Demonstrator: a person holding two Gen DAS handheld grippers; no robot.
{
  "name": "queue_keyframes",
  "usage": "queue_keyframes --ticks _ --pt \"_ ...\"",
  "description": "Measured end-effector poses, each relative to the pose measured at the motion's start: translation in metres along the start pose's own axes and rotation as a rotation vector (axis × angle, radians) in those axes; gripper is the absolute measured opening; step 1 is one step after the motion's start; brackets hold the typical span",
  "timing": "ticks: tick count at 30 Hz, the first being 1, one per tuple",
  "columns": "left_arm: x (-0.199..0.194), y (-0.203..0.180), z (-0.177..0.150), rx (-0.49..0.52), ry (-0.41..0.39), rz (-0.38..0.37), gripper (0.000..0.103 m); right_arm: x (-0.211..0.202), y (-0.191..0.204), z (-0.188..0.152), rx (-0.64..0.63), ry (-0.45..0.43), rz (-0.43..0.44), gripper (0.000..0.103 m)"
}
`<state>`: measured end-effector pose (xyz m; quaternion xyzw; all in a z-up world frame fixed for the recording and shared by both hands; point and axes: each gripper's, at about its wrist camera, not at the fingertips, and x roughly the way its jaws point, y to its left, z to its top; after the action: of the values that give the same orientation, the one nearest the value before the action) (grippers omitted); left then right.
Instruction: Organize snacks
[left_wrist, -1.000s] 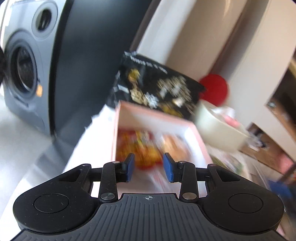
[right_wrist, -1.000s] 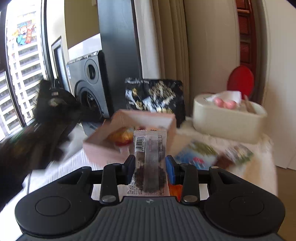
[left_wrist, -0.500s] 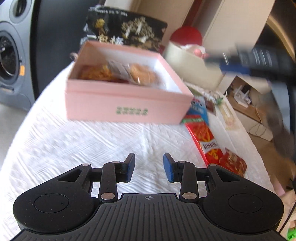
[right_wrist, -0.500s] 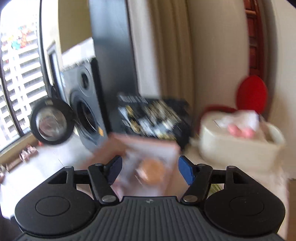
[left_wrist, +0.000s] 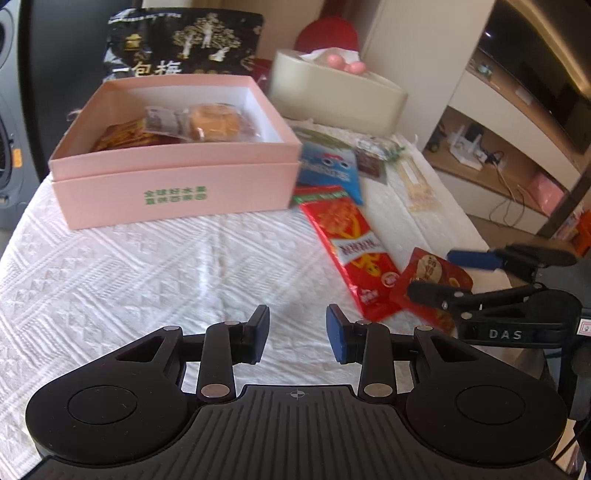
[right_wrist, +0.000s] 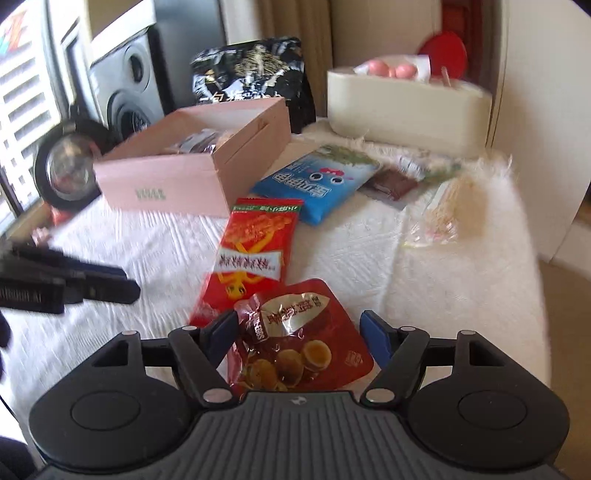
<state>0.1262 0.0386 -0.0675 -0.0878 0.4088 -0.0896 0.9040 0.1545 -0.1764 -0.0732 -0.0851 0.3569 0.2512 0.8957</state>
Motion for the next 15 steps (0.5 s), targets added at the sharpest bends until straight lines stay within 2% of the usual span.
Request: queue_keyframes --ticks 2,4,9,11,15 --pt "-0.001 -0.003 -0.001 -0.002 0.0 0.002 0.038 -0.007 0.004 -0.002 -0.049 -0.034 -0.087 0.072" --pt "-0.001 -0.003 -0.002 -0.01 0.002 0.006 0.038 -0.011 0.001 -0.002 -0.041 -0.053 -0.109 0.072" --pt "0.0 -0.001 0.002 -0.049 -0.005 0.016 0.038 -0.01 -0.015 -0.01 0.091 -0.045 0.023 0.073" --pt "0.003 -0.002 0.006 -0.062 -0.012 0.016 0.038 -0.009 -0.014 -0.017 0.132 -0.044 0.069 0.076" --pt "0.013 -0.013 0.017 -0.056 -0.023 0.005 0.038 -0.014 -0.001 -0.027 0.122 -0.044 0.184 0.077"
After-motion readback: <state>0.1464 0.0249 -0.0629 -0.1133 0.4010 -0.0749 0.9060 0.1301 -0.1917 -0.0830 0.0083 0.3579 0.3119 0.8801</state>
